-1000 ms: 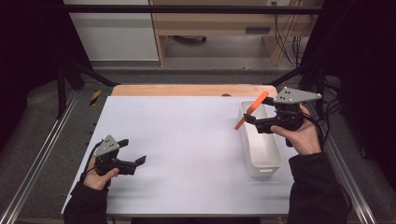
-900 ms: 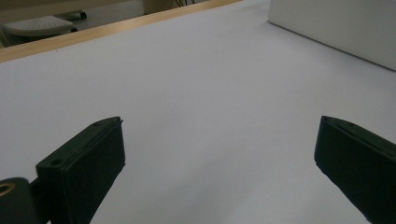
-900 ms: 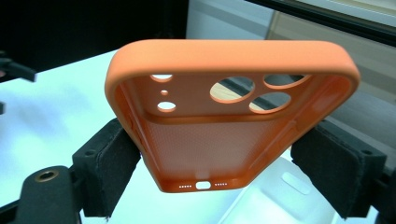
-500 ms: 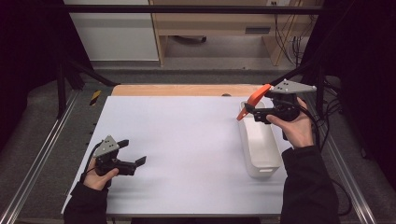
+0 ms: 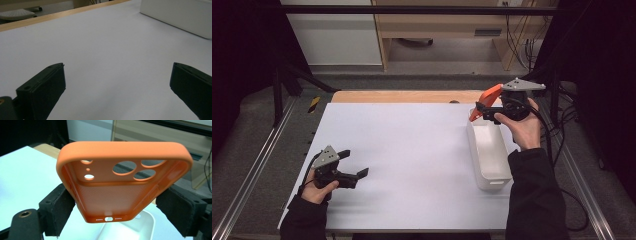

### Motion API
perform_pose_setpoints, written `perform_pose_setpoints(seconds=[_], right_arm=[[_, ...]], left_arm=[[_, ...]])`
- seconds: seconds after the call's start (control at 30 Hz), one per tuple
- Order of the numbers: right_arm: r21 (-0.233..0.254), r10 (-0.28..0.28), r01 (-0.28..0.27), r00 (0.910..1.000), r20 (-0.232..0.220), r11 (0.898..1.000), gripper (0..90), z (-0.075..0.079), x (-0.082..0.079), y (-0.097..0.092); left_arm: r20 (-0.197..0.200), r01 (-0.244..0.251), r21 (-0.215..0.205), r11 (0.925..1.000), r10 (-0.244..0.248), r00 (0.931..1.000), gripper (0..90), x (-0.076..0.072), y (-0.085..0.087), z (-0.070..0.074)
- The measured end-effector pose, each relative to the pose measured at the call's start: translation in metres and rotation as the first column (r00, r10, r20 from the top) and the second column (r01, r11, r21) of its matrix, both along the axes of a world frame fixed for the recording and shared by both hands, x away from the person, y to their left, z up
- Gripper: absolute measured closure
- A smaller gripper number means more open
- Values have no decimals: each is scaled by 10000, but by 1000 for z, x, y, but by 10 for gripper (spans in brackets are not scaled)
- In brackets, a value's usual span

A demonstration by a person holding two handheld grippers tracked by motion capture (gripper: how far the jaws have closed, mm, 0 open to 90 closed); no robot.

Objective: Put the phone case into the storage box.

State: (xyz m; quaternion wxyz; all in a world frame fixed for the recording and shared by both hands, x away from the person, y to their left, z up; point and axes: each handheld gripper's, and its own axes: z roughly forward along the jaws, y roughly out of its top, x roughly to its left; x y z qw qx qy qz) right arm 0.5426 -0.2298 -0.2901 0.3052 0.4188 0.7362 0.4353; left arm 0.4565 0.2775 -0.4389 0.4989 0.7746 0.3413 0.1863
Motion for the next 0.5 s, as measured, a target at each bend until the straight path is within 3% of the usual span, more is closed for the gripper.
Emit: perform_pose_setpoints(seconds=[0.5], right_arm=[[-31, -929, 929, 9956, -147, 9957, 160, -15, 17, -3]], left_arm=[[-35, 41, 111, 9999, -40, 10000, 0, 1, -1, -2]])
